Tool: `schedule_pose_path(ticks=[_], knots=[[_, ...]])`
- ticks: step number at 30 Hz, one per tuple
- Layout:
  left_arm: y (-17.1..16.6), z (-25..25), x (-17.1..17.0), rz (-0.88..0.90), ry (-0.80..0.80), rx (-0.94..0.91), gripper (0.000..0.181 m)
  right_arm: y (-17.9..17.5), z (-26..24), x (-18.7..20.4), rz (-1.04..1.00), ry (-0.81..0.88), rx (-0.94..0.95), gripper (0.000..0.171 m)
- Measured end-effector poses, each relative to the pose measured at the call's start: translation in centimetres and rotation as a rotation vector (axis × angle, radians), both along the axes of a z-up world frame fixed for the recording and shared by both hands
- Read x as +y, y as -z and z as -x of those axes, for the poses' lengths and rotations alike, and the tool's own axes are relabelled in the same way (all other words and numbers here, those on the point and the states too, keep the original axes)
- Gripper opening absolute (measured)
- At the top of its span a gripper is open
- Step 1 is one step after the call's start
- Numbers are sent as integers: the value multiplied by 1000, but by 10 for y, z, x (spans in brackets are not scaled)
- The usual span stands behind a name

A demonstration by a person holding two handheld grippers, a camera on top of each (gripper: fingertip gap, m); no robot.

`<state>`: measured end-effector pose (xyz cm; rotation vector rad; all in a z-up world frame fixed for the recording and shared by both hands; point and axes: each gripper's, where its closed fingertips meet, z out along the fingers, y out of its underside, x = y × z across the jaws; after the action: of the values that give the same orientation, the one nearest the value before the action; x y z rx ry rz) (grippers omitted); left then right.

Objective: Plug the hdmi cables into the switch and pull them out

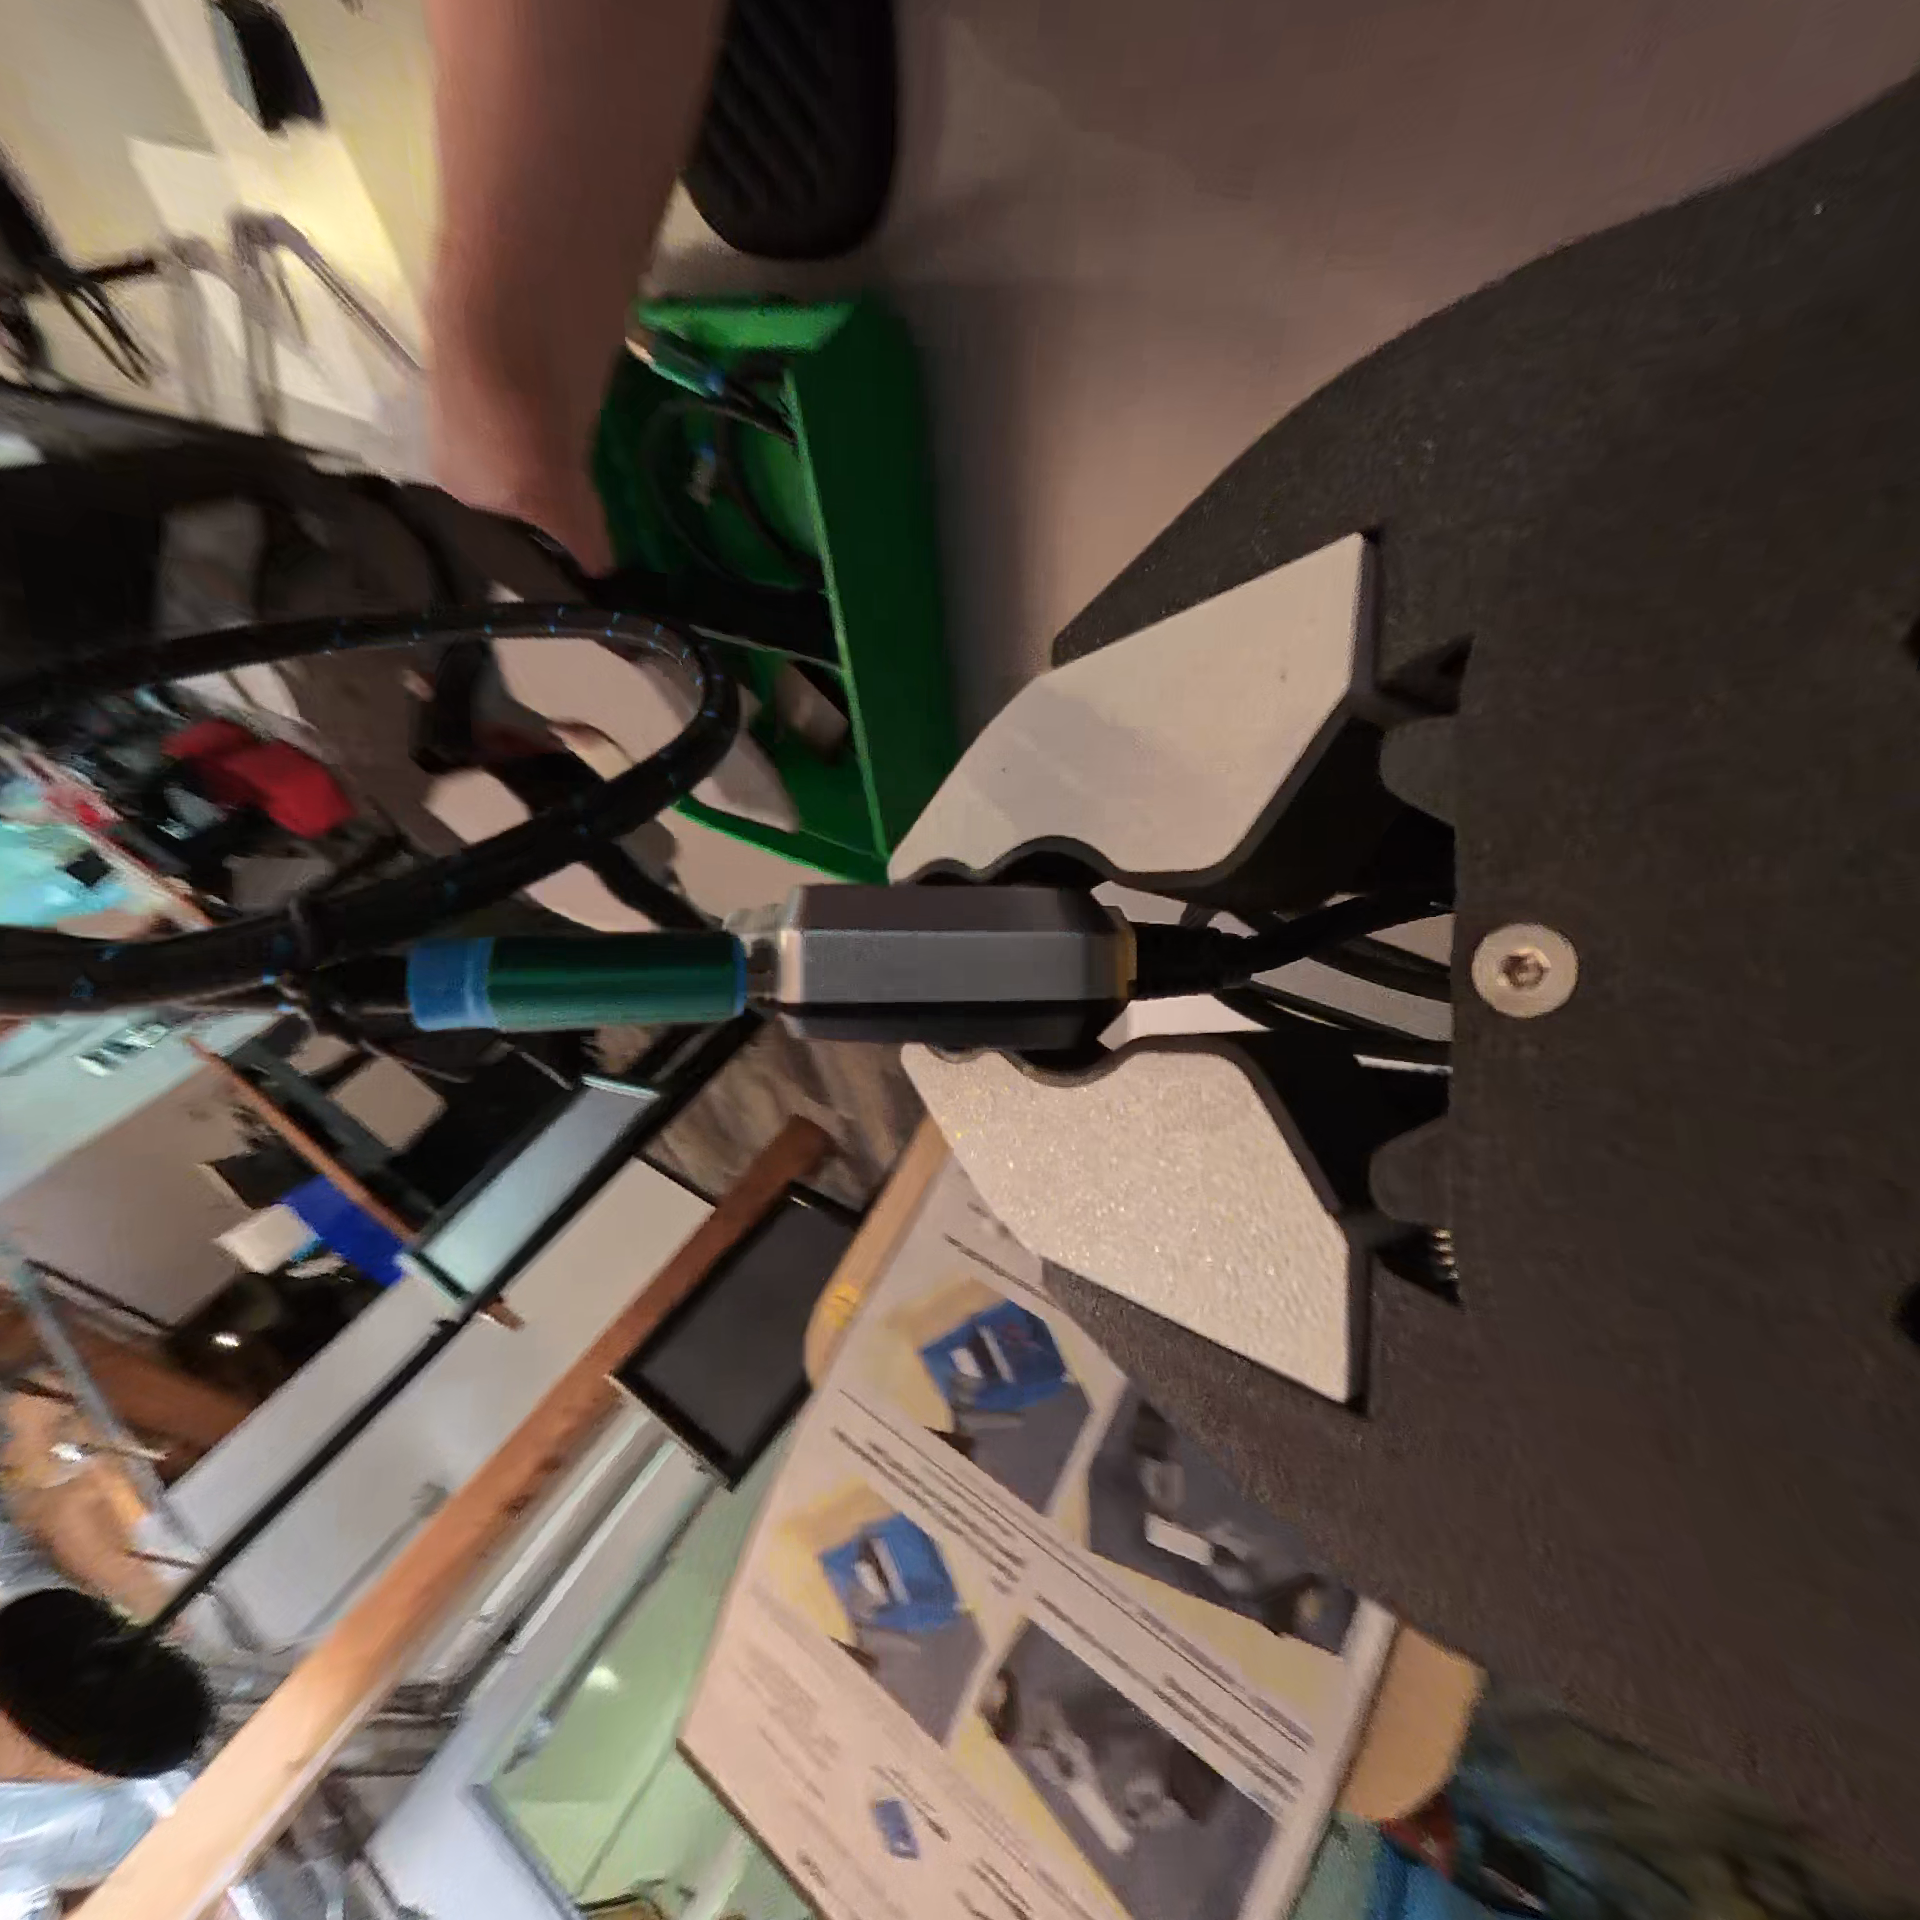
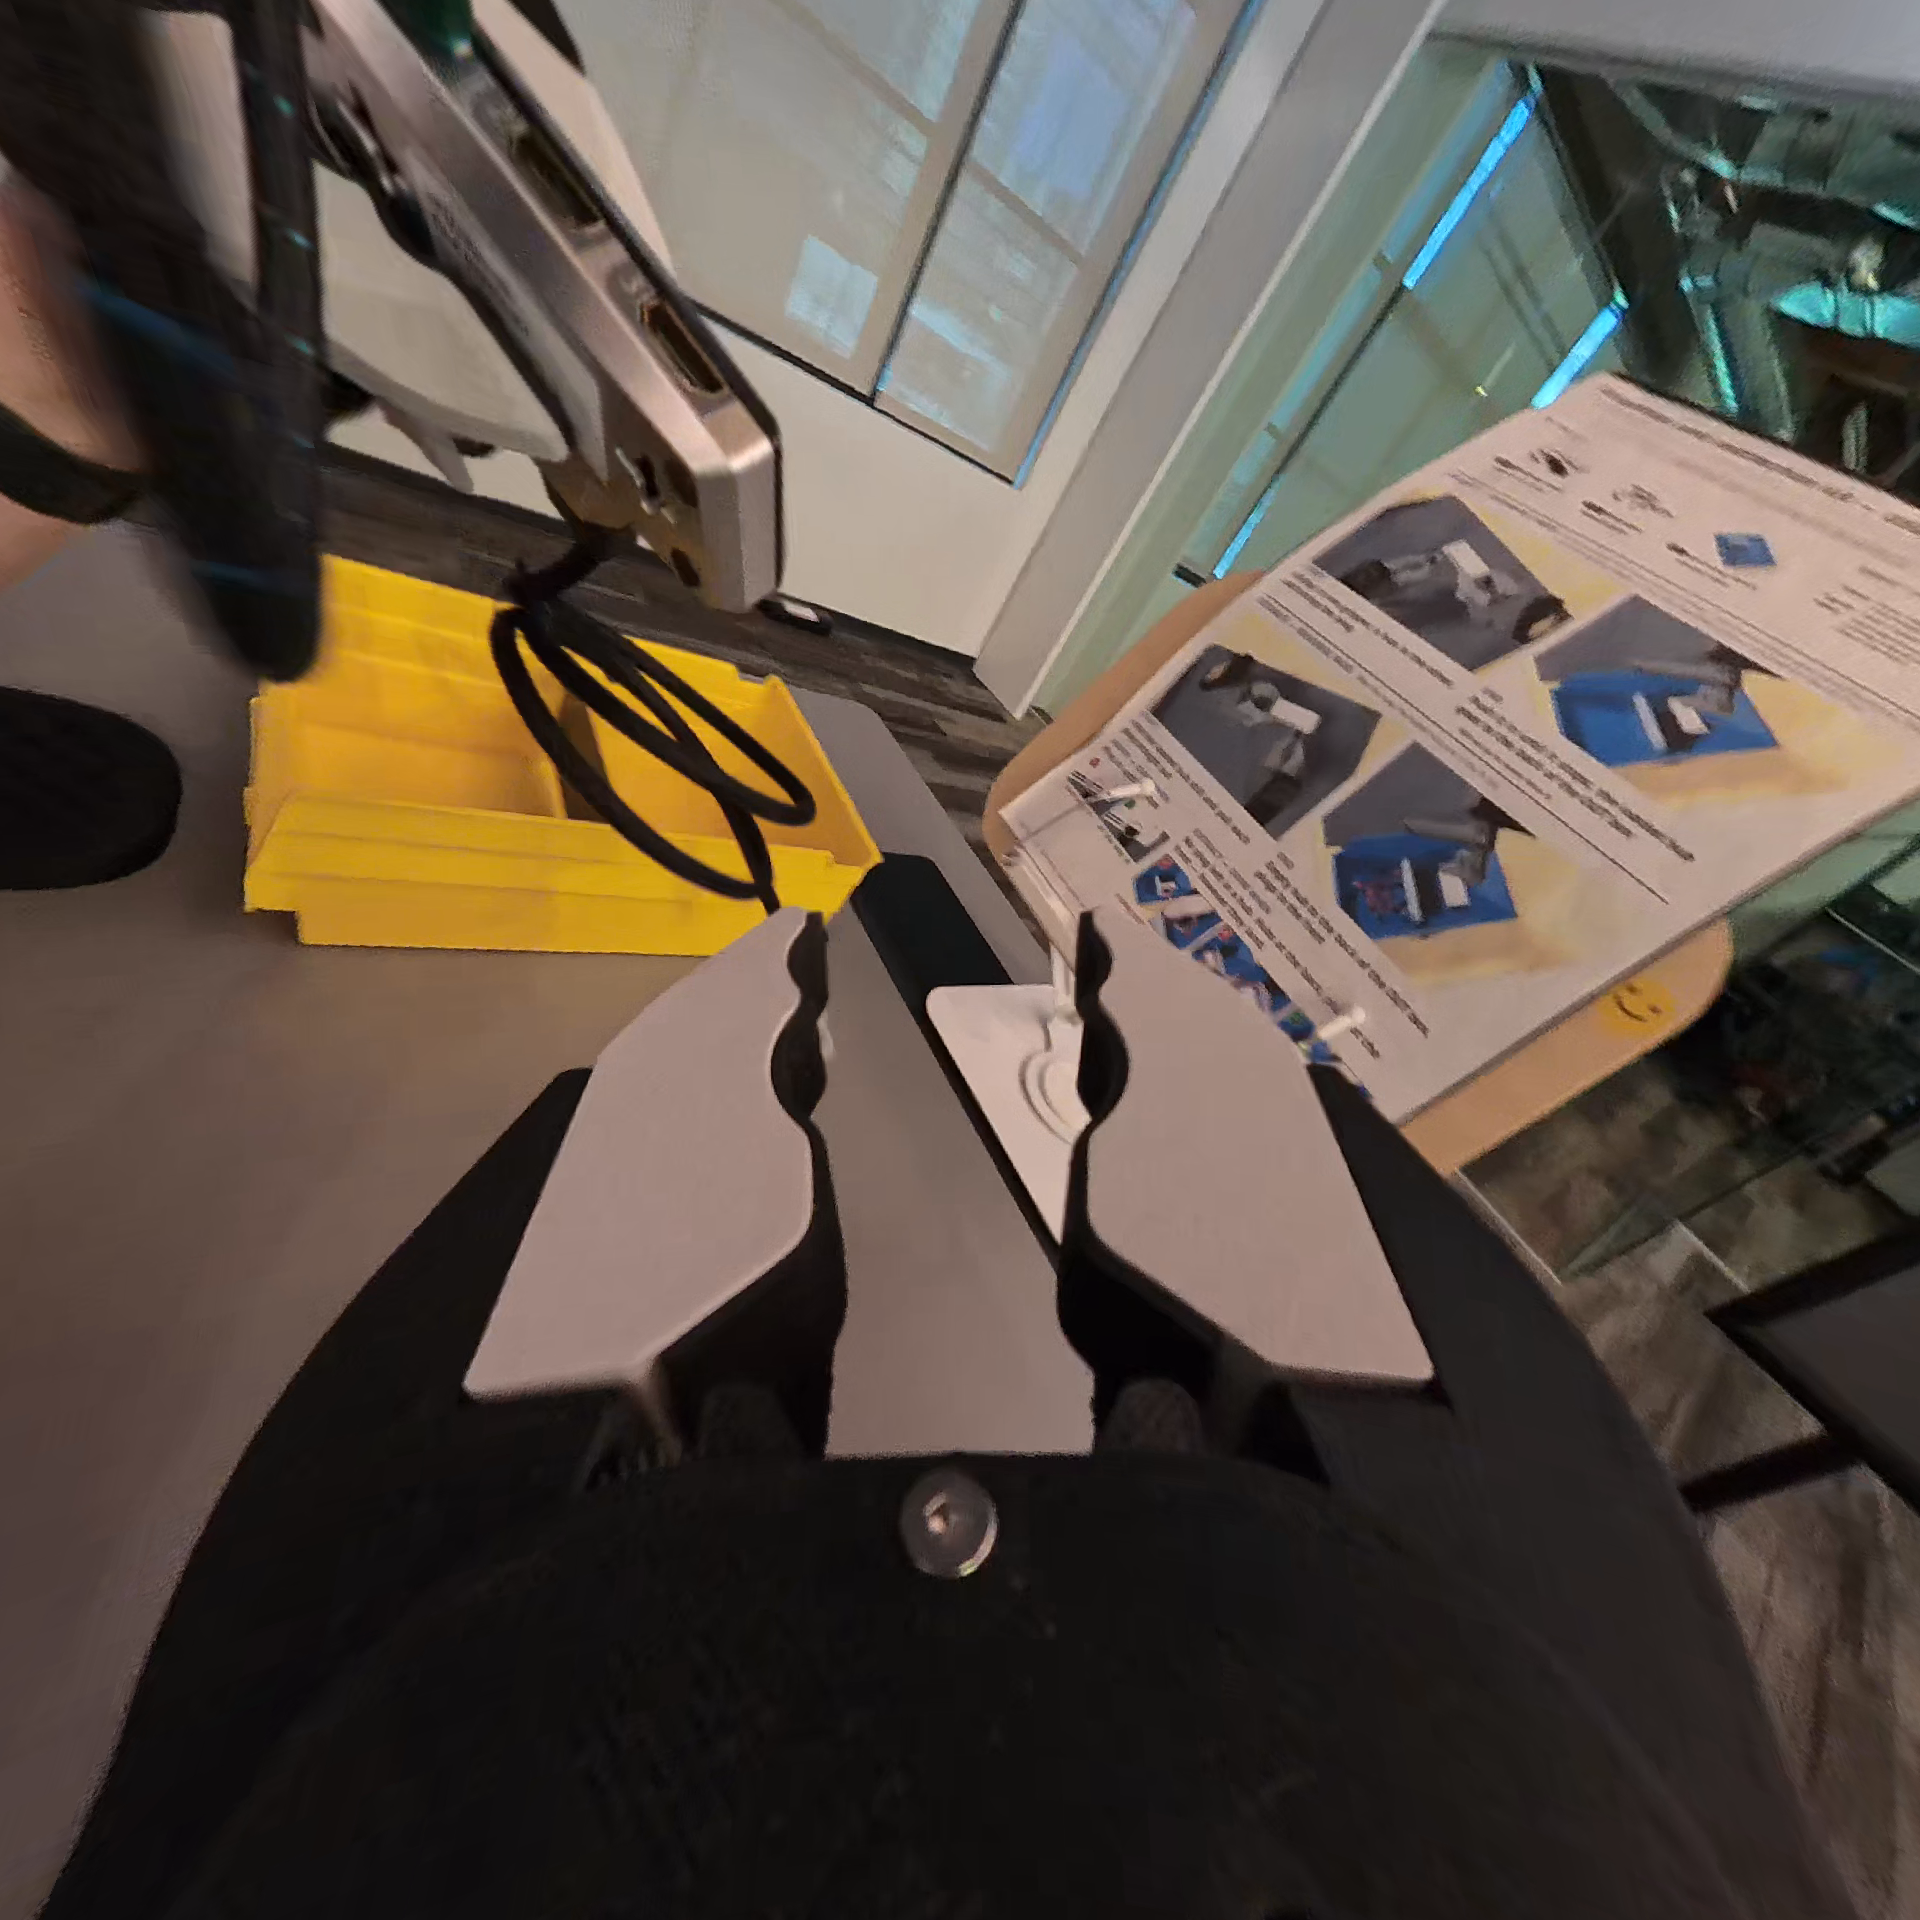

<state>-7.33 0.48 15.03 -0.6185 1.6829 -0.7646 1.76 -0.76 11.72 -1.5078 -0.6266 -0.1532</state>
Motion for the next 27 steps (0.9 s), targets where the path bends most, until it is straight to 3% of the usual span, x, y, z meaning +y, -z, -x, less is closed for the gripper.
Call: schedule_pose_path(ticks=[5, 9, 14, 20, 24, 27], knots=[[9, -9, -38, 34, 98, -32, 22, -14, 54, -19, -176, -215, -106, 58], [30, -9, -43, 61, 140, -18, 22, -18, 80, -30, -287, -258, -215, 36], [43, -7, -46, 111, 244, 12, 22, -1, 83, -25, -157, -320, -185, 27], [57, -9, -59, 36, 297, 57, 22, 25, 82, -33, 41, -370, -260, 20], [66, -11, -56, -5, 250, 79, 22, 34, 79, -31, 90, -324, -352, 19], [70, -8, -60, 22, 250, 103, 33, 41, 75, -24, 102, -245, -457, 19]])
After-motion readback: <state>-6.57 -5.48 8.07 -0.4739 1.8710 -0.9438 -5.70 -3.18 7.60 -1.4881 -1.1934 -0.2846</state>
